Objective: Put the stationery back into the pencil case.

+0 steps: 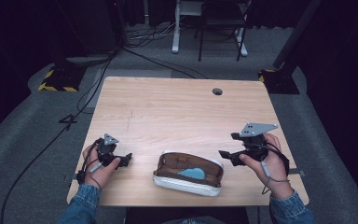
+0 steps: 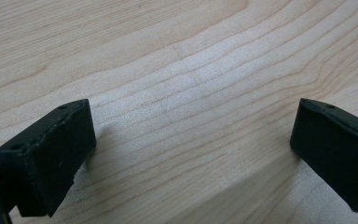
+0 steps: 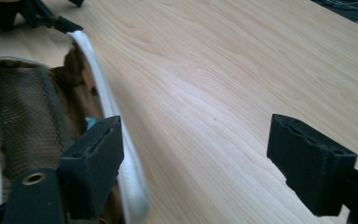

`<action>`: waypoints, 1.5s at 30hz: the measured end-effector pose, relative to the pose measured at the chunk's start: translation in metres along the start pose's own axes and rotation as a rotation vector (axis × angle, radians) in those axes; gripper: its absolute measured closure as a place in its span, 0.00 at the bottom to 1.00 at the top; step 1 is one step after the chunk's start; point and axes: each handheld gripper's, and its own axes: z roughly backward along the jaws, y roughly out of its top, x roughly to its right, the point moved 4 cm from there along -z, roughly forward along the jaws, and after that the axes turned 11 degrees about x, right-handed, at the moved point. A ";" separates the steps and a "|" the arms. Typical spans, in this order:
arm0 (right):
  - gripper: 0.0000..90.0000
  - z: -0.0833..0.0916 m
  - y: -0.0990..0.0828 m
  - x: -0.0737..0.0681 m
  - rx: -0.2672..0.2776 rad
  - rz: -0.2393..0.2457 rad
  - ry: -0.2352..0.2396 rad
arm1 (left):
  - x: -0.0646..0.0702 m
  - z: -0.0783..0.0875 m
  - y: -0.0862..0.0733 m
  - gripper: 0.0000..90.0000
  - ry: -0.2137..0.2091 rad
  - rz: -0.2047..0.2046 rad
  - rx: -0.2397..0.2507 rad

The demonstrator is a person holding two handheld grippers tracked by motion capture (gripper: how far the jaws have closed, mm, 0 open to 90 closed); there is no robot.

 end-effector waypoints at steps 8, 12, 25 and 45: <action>0.21 0.003 -0.018 0.032 0.000 -0.053 -0.091 | 0.000 0.000 0.000 0.00 -0.001 0.001 0.000; 0.21 0.003 -0.031 0.050 -0.002 -0.093 -0.123 | 0.000 0.000 0.000 0.00 -0.004 -0.004 -0.001; 0.22 -0.001 -0.068 0.087 -0.025 -0.162 -0.163 | 0.000 0.000 0.000 0.00 -0.006 -0.005 0.001; 0.19 -0.018 -0.124 0.122 -0.069 -0.203 -0.258 | 0.000 -0.001 0.001 0.00 -0.008 -0.010 0.002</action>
